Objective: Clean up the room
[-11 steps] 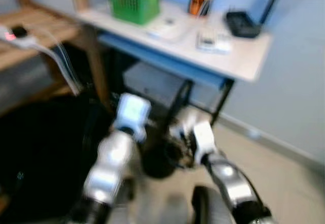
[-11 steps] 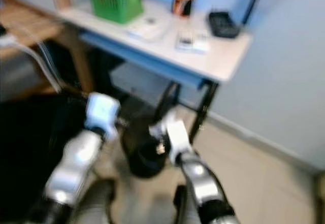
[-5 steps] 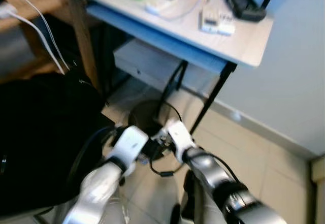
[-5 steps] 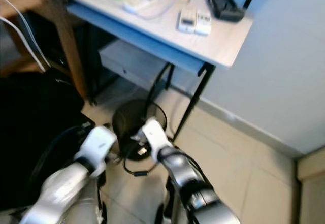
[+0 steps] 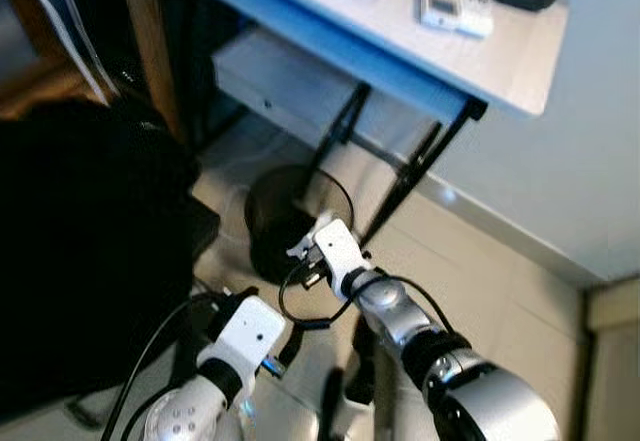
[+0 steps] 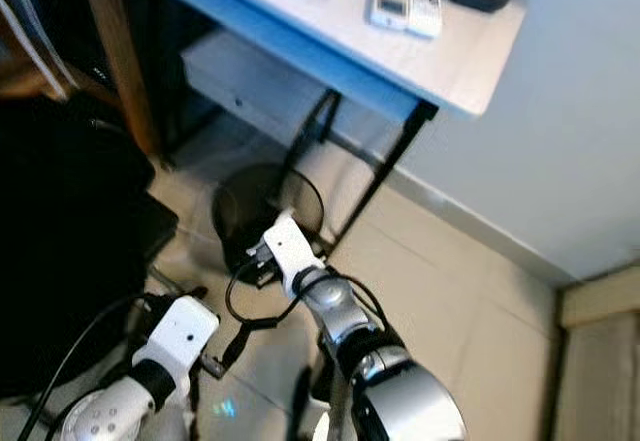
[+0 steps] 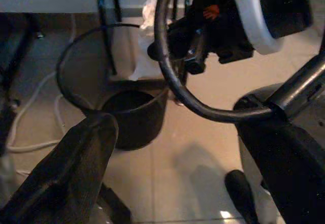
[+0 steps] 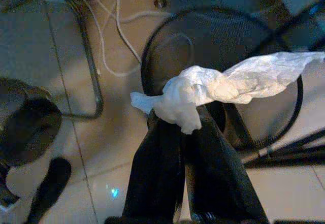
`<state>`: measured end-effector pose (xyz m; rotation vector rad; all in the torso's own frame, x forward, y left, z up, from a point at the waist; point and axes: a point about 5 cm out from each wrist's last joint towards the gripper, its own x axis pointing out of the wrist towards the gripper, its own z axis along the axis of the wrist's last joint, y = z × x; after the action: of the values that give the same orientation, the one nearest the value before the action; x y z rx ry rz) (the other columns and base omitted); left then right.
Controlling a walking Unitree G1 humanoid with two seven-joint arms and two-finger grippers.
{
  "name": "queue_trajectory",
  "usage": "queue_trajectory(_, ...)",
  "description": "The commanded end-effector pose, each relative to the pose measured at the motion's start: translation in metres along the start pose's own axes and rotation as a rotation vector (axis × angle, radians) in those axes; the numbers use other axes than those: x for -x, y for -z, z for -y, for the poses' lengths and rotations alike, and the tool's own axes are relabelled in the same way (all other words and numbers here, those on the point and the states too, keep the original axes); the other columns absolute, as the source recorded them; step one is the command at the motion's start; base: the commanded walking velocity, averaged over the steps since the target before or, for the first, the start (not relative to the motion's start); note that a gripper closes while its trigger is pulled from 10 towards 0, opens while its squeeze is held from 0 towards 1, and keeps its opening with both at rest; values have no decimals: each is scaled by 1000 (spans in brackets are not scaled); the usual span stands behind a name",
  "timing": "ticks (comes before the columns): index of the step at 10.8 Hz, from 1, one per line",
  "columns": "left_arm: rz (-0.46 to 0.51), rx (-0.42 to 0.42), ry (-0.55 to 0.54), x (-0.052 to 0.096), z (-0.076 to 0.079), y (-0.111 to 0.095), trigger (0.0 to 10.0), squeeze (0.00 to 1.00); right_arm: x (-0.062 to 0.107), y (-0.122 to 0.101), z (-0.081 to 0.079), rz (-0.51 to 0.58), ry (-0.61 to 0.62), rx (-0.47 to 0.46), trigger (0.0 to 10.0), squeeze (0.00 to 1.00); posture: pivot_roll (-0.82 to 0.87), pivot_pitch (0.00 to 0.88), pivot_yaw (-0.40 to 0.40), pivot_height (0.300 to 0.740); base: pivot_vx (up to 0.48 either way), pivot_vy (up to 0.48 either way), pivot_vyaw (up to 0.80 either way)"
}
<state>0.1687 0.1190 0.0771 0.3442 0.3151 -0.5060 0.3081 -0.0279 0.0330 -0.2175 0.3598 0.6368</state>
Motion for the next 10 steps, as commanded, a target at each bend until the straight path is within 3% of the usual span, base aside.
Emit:
queue_trajectory(1,0,16,73,3,16,-1,10000,0,-5,-11,-7,27,1,-3,10000,0,367,300,-220,578,0,0,0)
queue_trajectory(3,-10,-2,115,4,26,2,10000,0,-8,-18,-2,32,49,-33,10000,0,351,293,-212,578,0,0,0)
queue_trajectory(5,38,13,113,-2,20,-7,10000,0,-8,-16,-3,17,90,-100,10000,0,322,275,-163,578,0,0,0)
queue_trajectory(10,95,14,120,-12,8,-19,10000,0,-5,-17,18,21,207,-240,10000,0,292,256,-127,578,0,0,0)
